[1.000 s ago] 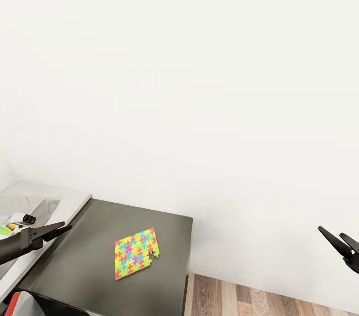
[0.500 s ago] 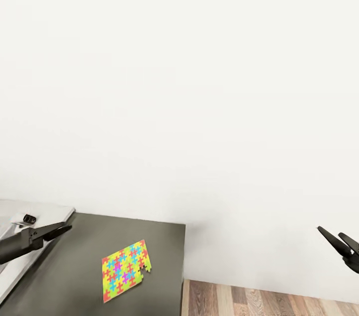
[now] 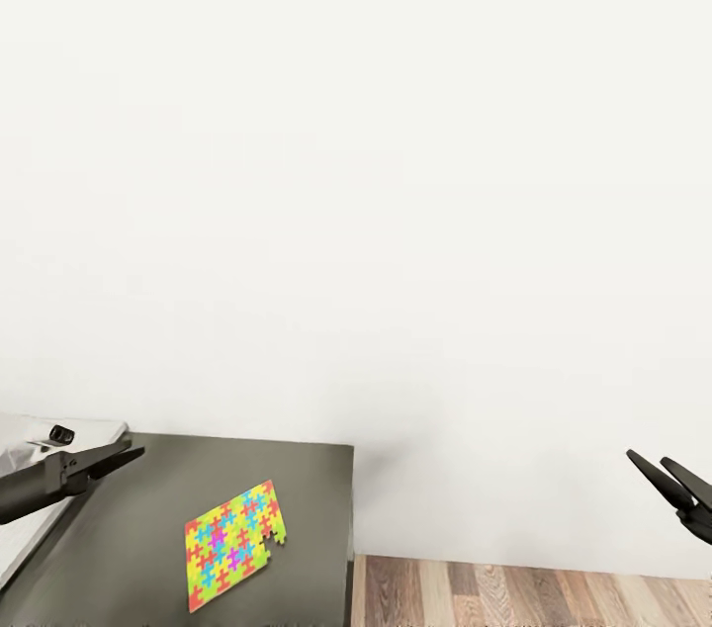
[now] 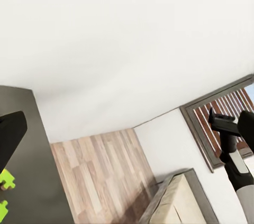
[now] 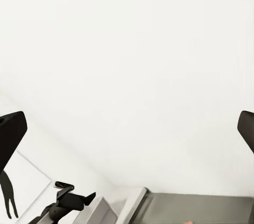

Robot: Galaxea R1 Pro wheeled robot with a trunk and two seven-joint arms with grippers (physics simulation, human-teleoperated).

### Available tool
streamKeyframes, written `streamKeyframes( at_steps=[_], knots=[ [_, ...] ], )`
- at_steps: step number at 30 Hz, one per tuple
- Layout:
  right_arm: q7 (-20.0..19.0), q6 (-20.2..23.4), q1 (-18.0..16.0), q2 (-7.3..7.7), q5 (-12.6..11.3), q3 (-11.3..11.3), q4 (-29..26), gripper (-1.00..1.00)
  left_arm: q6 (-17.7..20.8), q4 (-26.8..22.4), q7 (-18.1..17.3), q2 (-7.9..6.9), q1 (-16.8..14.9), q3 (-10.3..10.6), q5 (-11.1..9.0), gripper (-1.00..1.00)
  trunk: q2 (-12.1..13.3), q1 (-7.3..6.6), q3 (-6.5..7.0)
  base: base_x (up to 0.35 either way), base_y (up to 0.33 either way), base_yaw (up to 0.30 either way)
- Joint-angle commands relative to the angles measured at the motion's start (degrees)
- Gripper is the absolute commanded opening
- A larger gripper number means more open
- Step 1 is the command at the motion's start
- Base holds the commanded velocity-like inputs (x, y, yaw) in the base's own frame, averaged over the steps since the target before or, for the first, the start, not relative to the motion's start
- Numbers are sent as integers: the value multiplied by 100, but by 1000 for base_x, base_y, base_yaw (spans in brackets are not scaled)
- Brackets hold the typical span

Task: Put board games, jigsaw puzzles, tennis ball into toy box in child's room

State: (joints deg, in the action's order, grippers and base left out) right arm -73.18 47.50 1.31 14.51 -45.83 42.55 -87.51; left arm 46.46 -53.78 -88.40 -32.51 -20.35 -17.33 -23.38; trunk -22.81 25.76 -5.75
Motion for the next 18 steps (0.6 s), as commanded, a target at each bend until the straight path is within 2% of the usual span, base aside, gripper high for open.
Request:
streamKeyframes(
  at_steps=[1, 7, 9, 11, 13, 15, 18],
  knots=[
    [10, 41, 1, 2, -31, -1, -3, 100, 60, -1, -20, -1, -4, 2, 0, 100, -11, 2, -11, -99, 0, -5],
    [24, 40, 1, 0, -31, -11, -3, 100, 78, 3, 19, -9, -7, -7, 25, 100, -11, 2, -11, -34, 0, -1],
    [44, 40, 1, 0, -30, -15, -3, 100, 95, 7, 95, -9, -15, -8, 115, 100, -11, 2, -11, -6, 0, 0],
    [112, 40, 1, 0, -18, -16, -3, 100, 112, 17, 256, 0, -32, -17, 296, 100, -11, 2, -11, -3, 0, 0],
    [271, 43, 1, -6, 72, -18, -3, 100, 129, 31, 607, 20, -71, -39, 625, 100, -11, 2, -11, -2, 0, 0],
    [373, 50, 1, -10, 186, -15, 1, 100, 145, 42, 945, 35, -93, -50, 833, 100, -11, 2, -11, 0, 0, 0],
    [451, 55, 1, -16, 327, -8, 4, 100, 239, 55, 1645, 52, -110, -57, 994, 100, -11, 2, -11, 0, 0, 0]
  ],
)
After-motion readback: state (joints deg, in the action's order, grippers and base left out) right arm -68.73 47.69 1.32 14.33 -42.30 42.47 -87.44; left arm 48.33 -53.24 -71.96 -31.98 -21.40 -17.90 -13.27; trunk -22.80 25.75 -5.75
